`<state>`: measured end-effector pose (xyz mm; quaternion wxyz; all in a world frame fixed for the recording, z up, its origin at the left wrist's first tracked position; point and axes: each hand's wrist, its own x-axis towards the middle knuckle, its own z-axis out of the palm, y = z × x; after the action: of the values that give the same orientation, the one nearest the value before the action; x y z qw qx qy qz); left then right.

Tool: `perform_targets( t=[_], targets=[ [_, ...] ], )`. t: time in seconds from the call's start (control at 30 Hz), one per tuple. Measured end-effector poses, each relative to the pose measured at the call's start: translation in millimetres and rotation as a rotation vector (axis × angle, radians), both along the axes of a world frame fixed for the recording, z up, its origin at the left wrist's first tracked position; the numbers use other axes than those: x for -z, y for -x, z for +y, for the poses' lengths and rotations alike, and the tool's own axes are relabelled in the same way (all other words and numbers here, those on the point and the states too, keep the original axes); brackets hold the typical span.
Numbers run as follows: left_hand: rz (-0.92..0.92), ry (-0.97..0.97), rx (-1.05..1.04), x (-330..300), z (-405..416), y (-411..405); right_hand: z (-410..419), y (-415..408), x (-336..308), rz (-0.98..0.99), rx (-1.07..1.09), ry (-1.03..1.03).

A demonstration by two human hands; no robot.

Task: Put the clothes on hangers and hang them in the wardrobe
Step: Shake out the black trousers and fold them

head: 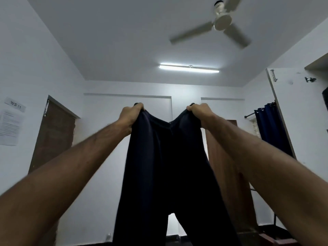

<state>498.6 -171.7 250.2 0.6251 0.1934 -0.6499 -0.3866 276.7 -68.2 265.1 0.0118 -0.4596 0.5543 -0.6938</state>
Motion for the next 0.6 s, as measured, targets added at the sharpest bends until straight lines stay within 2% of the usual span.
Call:
perform_targets(
  t=[0.1, 0.23, 0.33, 0.5, 0.6],
  targets=[
    [-0.049, 0.016, 0.039, 4.5, 10.2, 18.1, -8.5, -23.3, 3.6, 0.006, -0.120, -0.029],
    [-0.156, 0.024, 0.128, 10.8, 15.5, 3.9, 12.0, -27.8, 11.7, 0.069, -0.383, -0.241],
    [-0.175, -0.117, 0.178, 26.2, -6.4, -22.3, 17.6, -4.5, 27.8, 0.073, -0.505, -0.311],
    [-0.262, -0.381, 0.087, 94.8, -54.0, -25.6, -43.5, 26.3, 88.3, 0.023, -0.082, -0.420],
    [-0.242, -0.444, 0.039, 138.7, -75.0, -15.9, -73.1, 28.0, 125.0, 0.014, 0.015, -0.399]
  ],
)
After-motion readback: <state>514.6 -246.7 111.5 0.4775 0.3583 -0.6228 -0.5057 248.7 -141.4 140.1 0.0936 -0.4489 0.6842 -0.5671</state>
